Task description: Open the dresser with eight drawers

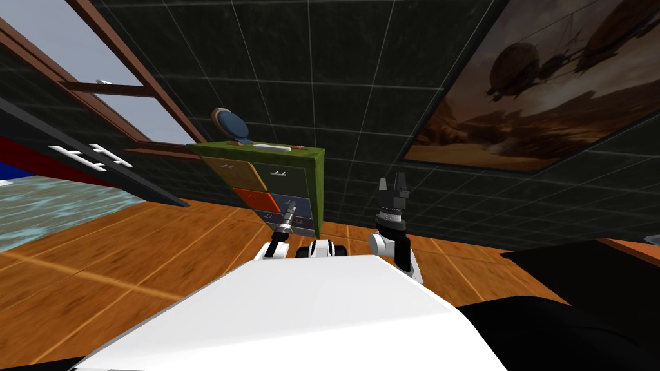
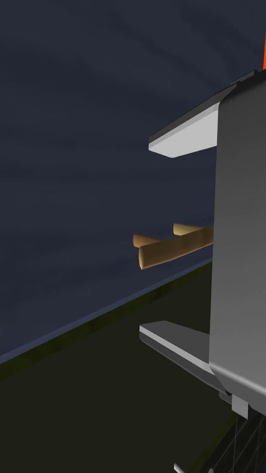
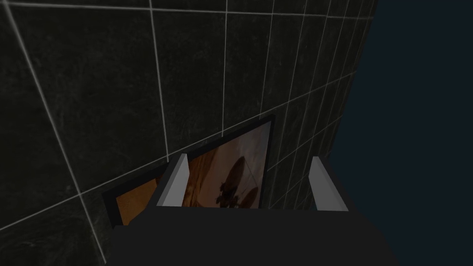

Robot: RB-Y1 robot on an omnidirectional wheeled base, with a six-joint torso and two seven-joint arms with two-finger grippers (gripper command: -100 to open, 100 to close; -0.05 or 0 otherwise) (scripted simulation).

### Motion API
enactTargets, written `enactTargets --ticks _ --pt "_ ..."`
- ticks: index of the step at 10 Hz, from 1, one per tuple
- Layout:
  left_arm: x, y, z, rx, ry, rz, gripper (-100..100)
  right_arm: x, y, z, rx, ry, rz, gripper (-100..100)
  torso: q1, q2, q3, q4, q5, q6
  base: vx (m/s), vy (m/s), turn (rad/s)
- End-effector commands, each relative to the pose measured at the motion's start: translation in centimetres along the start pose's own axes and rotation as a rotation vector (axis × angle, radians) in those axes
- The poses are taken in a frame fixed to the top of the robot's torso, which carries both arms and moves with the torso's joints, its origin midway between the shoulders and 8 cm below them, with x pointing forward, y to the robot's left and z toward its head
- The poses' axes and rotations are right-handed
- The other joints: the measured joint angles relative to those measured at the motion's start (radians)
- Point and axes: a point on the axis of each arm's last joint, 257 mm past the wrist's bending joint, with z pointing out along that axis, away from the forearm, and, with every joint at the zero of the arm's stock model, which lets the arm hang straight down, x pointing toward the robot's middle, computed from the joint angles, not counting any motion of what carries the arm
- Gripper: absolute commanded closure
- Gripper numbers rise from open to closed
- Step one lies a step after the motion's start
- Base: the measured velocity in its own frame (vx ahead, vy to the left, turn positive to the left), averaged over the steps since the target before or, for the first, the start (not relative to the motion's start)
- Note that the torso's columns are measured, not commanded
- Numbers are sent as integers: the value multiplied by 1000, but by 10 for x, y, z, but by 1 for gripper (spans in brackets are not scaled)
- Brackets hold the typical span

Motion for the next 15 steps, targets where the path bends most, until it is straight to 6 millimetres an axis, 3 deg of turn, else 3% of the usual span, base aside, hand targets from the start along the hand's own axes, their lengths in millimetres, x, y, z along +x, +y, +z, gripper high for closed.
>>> enactTargets --ticks 1,6,7,13,14,15 --pt "2 4 -4 -3 1 -1 100 0 0 0 0 0 0 0 1 4 2 1 0 0 -27 4 7" --pt "1 -5 -6 4 8 -1 100 0 0 0 0 0 0 0 -2 1 1 1 0 0 -146 13 15" --pt "-4 -6 -4 9 11 14 -100 0 0 0 0 0 0 0 -1 -5 -2 -1 0 0 69 -1 -22" --pt "-7 -12 3 12 8 18 -100 0 0 0 0 0 0 0 0 3 2 1 0 0 93 -10 -10" --pt "-5 -6 -2 11 10 17 100 0 0 0 0 0 0 0 0 3 2 1 0 0 -57 0 30" --pt "-6 -7 1 8 9 17 100 0 0 0 0 0 0 0 1 5 3 1 0 0 -39 0 8"
